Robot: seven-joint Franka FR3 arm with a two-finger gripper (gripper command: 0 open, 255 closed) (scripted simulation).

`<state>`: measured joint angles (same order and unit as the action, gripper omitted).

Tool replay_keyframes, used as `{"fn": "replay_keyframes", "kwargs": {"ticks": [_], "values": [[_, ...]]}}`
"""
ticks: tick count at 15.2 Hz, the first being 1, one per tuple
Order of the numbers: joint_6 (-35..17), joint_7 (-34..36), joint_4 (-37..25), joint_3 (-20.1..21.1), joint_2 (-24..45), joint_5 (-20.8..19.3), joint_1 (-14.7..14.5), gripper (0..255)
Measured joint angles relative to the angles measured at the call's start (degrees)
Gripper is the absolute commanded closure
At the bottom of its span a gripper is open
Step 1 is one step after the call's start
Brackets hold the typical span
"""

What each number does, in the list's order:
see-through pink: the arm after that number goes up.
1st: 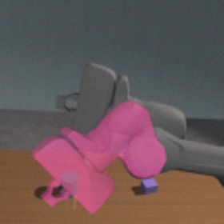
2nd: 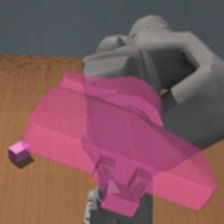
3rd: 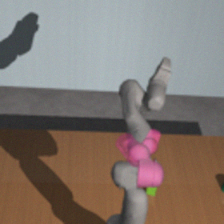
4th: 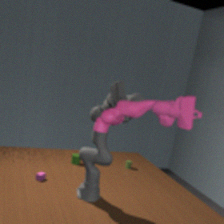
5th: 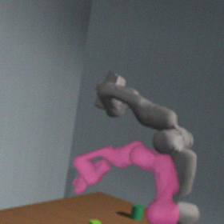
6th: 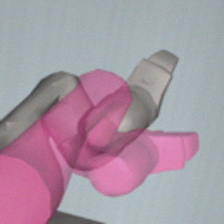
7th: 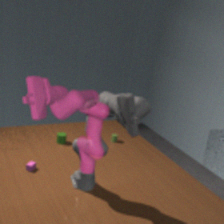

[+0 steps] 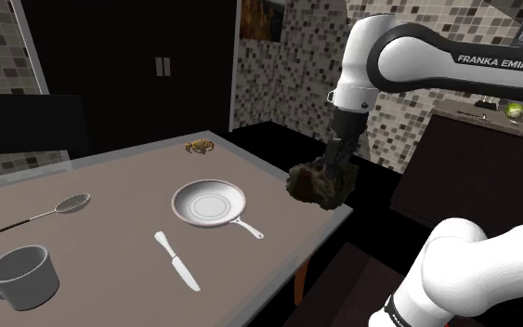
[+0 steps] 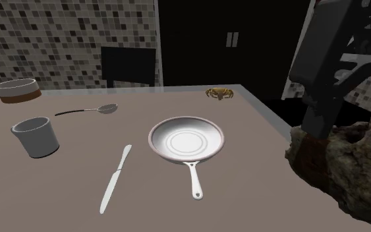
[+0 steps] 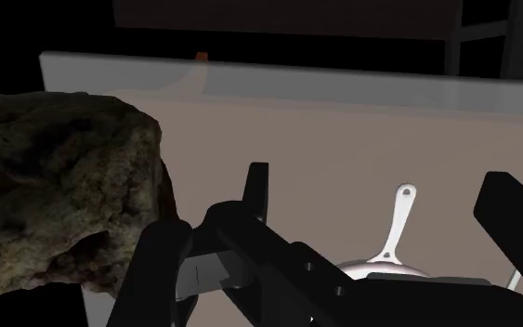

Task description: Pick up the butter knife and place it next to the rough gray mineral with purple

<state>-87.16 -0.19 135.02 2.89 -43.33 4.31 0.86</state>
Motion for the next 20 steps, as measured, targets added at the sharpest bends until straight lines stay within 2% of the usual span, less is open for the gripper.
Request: {"fn": "replay_keyframes", "kwargs": {"ticks": [3,10,15,20], "values": [[-1.5,1.2,0.1,1.1,1.3,0.8,-0.3,0],[-11.3,8.3,0.6,7.8,10.1,4.7,-2.1,0],[-18.0,13.4,-1.6,12.3,18.5,5.9,-2.9,0],[-24.3,18.9,-5.4,16.4,28.2,5.3,-3.4,0]]}}
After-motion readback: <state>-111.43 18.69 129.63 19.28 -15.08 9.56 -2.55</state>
